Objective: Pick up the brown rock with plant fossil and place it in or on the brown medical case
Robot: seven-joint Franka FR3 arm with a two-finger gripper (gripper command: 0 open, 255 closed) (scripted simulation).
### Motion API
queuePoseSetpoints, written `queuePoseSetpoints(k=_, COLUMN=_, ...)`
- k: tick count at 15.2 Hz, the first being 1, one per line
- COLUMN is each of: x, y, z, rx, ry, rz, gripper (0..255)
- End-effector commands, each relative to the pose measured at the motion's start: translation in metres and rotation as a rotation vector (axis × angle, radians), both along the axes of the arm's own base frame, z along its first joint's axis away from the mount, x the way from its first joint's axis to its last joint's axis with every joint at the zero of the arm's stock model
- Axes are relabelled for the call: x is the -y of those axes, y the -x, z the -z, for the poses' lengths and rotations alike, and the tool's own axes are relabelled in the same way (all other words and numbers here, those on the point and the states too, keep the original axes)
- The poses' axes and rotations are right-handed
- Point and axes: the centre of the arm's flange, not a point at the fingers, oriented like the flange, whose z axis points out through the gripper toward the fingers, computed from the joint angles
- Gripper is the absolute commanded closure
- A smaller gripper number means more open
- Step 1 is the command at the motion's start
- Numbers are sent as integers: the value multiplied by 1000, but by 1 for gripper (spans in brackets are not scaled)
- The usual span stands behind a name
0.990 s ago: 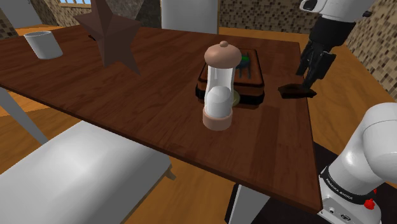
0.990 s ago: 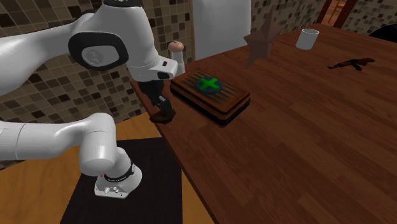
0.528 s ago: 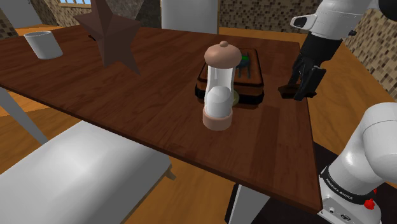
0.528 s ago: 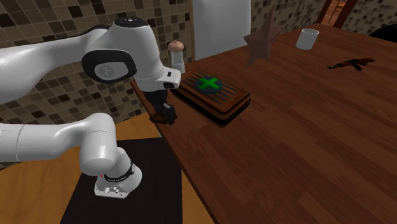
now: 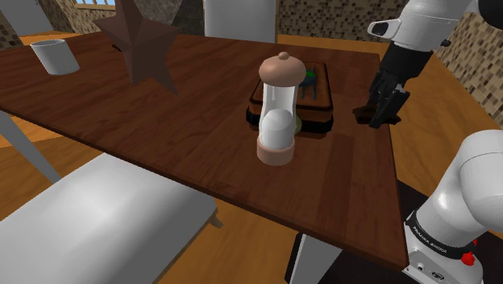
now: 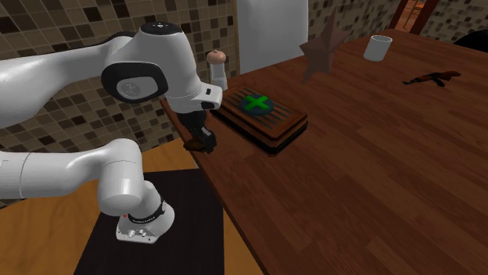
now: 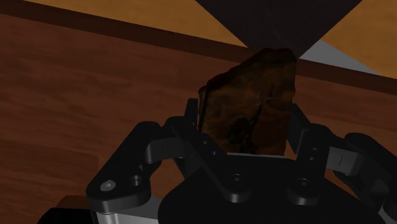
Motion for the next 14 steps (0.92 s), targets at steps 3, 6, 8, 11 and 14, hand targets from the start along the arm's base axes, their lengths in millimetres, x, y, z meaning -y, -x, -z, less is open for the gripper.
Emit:
queuePoseSetpoints(k=3, x=0, y=0, z=1, rx=-4, ry=0, rz=0, gripper=255)
queuePoseSetpoints(k=6, x=0, y=0, z=1, rx=-4, ry=0, rz=0, gripper=255)
queuePoseSetpoints(k=8, x=0, y=-1, z=1, rx=-4, ry=0, rz=0, gripper=255)
queuePoseSetpoints(k=11, x=0, y=0, z=-9, rx=-4, ry=0, rz=0, gripper=255)
queuePoseSetpoints(k=14, x=0, y=0, z=-25, rx=-4, ry=0, rz=0, gripper=255)
